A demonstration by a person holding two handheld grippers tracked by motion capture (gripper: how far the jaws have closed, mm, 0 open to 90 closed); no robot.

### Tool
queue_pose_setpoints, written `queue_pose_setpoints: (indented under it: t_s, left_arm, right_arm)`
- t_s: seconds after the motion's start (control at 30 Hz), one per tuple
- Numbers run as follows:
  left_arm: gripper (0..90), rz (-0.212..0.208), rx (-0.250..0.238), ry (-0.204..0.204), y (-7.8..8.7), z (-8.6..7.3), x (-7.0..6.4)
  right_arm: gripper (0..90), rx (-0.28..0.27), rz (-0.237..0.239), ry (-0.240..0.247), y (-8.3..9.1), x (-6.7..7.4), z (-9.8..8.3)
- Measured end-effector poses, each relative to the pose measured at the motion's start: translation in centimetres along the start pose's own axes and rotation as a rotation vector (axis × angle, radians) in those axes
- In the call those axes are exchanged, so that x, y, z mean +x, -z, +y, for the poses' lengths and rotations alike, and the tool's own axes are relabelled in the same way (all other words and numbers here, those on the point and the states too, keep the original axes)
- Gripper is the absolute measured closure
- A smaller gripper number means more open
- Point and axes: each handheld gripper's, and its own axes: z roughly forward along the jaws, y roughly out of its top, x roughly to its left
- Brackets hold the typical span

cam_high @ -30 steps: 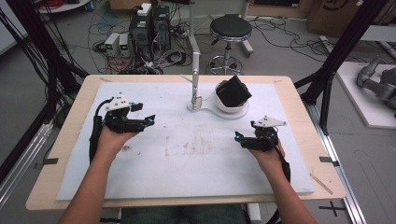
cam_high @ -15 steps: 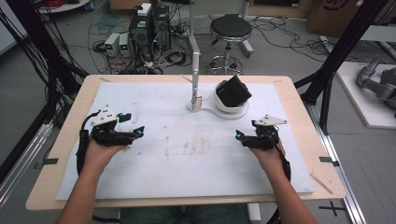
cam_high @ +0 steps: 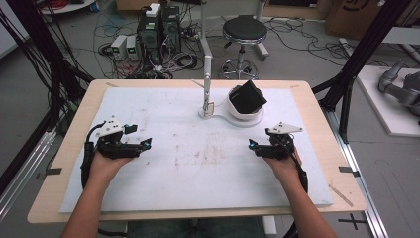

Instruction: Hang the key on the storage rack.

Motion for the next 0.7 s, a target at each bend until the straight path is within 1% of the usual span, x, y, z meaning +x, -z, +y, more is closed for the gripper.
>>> queue_pose_setpoints:
  t_s: [0.27,0.37,0.43,0.63,0.7]
  left_arm:
    - [22.0,0.007,0.001,0.015,0.17,-0.3,0.39]
    - [22.0,-0.013,0.005,0.039,-0.14,-0.56,0.45]
    - [22.0,-0.017,0.02,0.036,-0.34,-0.71,0.48]
    - [22.0,-0.018,0.031,0.03,-0.44,-0.77,0.56]
    - [22.0,-0.01,0.042,0.032,-0.46,-0.82,0.64]
  right_arm:
    - [21.5,0.004,0.003,0.003,-0.08,0.04,-0.01]
    - [21.5,0.009,0.007,0.004,-0.14,0.0,-0.03]
    - [21.5,0.011,0.007,0.004,-0.17,0.05,-0.03]
    - [21.5,0.01,0.008,0.007,-0.13,0.06,-0.03]
    - [21.5,0.009,0.008,0.002,-0.13,0.06,-0.02]
